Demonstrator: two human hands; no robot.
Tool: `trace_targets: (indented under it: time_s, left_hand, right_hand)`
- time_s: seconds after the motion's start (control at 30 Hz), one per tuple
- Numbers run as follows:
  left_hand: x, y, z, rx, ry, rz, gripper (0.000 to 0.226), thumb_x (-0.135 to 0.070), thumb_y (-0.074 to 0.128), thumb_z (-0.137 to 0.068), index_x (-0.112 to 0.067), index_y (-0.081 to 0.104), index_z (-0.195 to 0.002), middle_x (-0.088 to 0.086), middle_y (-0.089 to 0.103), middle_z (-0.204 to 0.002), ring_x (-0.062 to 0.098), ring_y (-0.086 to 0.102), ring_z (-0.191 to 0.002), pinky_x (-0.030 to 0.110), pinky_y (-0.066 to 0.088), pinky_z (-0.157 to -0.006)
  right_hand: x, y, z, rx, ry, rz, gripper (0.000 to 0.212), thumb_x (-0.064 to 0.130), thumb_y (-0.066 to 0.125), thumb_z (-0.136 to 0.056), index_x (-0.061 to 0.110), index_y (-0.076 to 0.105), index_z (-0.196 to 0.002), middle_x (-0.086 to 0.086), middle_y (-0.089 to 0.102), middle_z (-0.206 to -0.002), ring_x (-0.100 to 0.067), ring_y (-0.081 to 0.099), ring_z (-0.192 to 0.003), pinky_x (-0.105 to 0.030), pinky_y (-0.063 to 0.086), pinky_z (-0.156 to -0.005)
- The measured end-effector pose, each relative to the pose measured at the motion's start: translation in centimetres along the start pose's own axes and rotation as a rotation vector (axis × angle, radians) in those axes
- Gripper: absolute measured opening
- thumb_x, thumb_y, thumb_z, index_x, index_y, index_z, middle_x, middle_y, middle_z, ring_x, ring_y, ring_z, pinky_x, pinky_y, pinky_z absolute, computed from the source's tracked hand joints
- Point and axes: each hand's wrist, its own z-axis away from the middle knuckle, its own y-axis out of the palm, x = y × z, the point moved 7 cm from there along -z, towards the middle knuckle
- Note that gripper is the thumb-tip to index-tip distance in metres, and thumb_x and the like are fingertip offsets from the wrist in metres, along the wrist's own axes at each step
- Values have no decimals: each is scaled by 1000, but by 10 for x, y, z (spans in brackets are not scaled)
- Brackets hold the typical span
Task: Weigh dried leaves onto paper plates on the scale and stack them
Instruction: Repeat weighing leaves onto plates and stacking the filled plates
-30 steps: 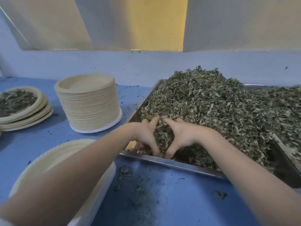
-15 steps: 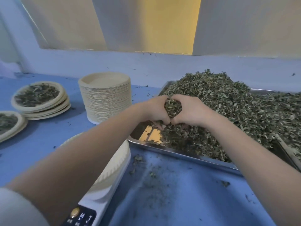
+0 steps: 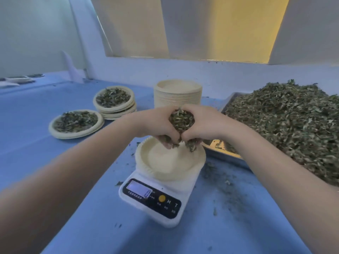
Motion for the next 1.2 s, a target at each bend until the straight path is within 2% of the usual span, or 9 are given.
trace_targets:
  time_s: [0.13, 0.23, 0.33, 0.53, 0.77, 0.83, 0.93, 1.07, 1.2]
  left_hand:
    - [26, -12, 17, 32, -98, -122, 83, -11, 80, -71, -38, 37, -136, -7, 47, -129, 10, 60, -100, 26, 56, -74]
    - [29, -23, 20, -14, -92, -99, 95, -20, 80, -71, -41, 24, -145, -11, 40, -138, 12, 54, -112, 28, 51, -85]
    - [26, -27, 19, -57, -69, -113, 89, -23, 80, -71, -41, 29, -142, -13, 44, -133, 10, 50, -112, 19, 44, -79]
    - [25, -26, 16, -125, 11, -45, 74, -15, 79, -71, -39, 42, -131, -24, 46, -108, -4, 52, -96, 10, 38, -71]
    - [36, -27, 21, -254, 77, 105, 63, 0, 75, -69, -34, 49, -116, -17, 53, -91, -24, 53, -64, -3, 38, -53]
    - [40, -26, 22, -277, 69, 149, 65, 0, 78, -64, -26, 52, -118, -10, 60, -97, -16, 60, -79, 4, 46, -70]
    - [44, -24, 25, -322, 64, 195, 79, -6, 75, -53, -19, 52, -127, 2, 65, -107, 17, 63, -103, 29, 48, -93]
    - [46, -24, 27, -392, 104, 261, 77, -12, 67, -51, -22, 51, -126, 4, 64, -110, 17, 64, -102, 35, 49, -95]
    - [52, -21, 27, -455, 152, 354, 72, -11, 62, -57, -17, 52, -128, 10, 64, -113, 18, 65, -99, 32, 51, -92]
  right_hand:
    - [-7, 20, -4, 106, 28, 98, 80, 25, 79, -67, 26, 41, -138, 4, 53, -125, -12, 50, -104, -23, 39, -76]
    - [-11, 20, -4, 94, 58, 105, 84, 31, 81, -65, 28, 40, -139, 3, 49, -133, -13, 48, -112, -26, 39, -83]
    - [-8, 15, -4, 85, 67, 65, 73, 34, 80, -66, 34, 45, -130, 8, 55, -118, -14, 56, -98, -30, 48, -73]
    - [6, 12, -4, 19, 4, -79, 42, 28, 73, -72, 39, 53, -107, 20, 54, -86, 2, 51, -68, -8, 36, -43]
    - [15, 19, -10, -42, -50, -12, 44, 28, 68, -74, 40, 51, -113, 15, 53, -107, 6, 50, -75, -8, 35, -54]
    - [13, 21, -11, -53, -47, 4, 48, 31, 68, -75, 39, 52, -120, 18, 50, -109, 0, 50, -83, -7, 33, -58]
    - [13, 23, -10, -78, -84, -19, 31, 34, 66, -75, 43, 58, -103, 25, 59, -94, 10, 51, -82, -7, 36, -59]
    - [12, 24, -9, -147, -122, 13, 10, 40, 63, -78, 32, 61, -83, 14, 61, -80, 6, 52, -75, -8, 35, -60]
    - [11, 25, -9, -221, -142, 106, 30, 52, 57, -84, 30, 46, -67, 10, 52, -76, 2, 45, -68, -5, 32, -59]
